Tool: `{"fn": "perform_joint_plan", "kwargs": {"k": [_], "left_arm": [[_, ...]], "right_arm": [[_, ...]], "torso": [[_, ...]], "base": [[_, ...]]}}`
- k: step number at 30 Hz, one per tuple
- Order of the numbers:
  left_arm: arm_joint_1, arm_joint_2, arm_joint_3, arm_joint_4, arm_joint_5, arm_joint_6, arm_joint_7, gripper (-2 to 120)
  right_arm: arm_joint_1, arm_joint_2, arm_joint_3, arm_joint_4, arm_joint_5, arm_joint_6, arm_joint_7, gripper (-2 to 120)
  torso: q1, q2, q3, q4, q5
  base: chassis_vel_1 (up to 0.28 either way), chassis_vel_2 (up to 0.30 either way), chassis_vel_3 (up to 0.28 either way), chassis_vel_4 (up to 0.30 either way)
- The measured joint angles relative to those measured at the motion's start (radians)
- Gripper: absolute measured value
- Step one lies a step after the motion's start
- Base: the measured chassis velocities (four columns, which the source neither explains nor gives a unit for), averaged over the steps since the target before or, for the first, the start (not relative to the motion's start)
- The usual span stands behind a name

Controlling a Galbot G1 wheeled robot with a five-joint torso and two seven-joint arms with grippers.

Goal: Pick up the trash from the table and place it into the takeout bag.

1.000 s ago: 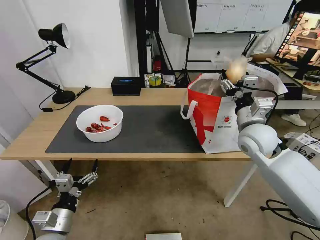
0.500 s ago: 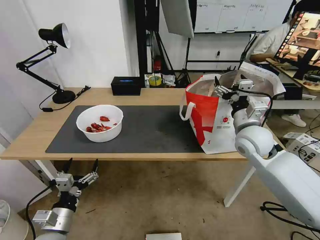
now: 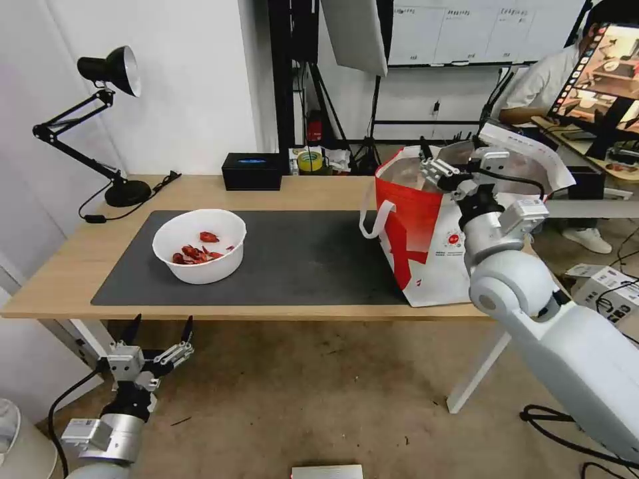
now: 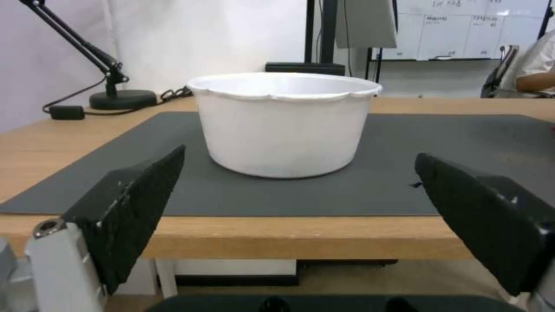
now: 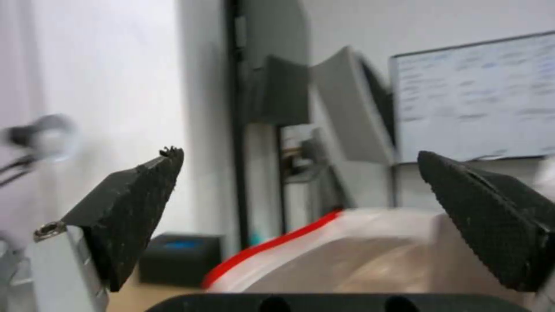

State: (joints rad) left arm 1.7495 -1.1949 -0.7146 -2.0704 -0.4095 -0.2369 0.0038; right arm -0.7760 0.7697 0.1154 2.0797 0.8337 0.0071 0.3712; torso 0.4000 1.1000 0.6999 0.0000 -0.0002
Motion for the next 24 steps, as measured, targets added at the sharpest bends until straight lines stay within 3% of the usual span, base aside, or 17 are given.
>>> {"fn": "perform_joint_plan", "kwargs": {"k": [6, 10, 24], "left_arm": [[0.001, -0.005, 0.0, -0.003, 0.001, 0.0, 0.0, 100], [0.001, -0.009, 0.0, -0.004, 0.001, -0.002, 0.0, 100], [0.01, -0.014, -0.013, -0.017, 0.001, -0.003, 0.0, 100]], "right_arm": [[-0.172, -0.039, 0.034, 0.104, 0.003, 0.0, -0.168, 100], [-0.243, -0.049, 0.037, 0.116, -0.037, 0.017, -0.214, 100], [-0.486, -0.019, 0.069, 0.084, -0.186, 0.079, -0.245, 100]], "torso": [[0.0, 0.0, 0.0, -0.0002, 0.0001], [0.0, 0.0, 0.0, -0.0001, 0.0001], [0.0, 0.0, 0.0, -0.0001, 0.0002]], "base": [[0.0, 0.0, 0.0, 0.0], [0.0, 0.0, 0.0, 0.0], [0.0, 0.0, 0.0, 0.0]]}}
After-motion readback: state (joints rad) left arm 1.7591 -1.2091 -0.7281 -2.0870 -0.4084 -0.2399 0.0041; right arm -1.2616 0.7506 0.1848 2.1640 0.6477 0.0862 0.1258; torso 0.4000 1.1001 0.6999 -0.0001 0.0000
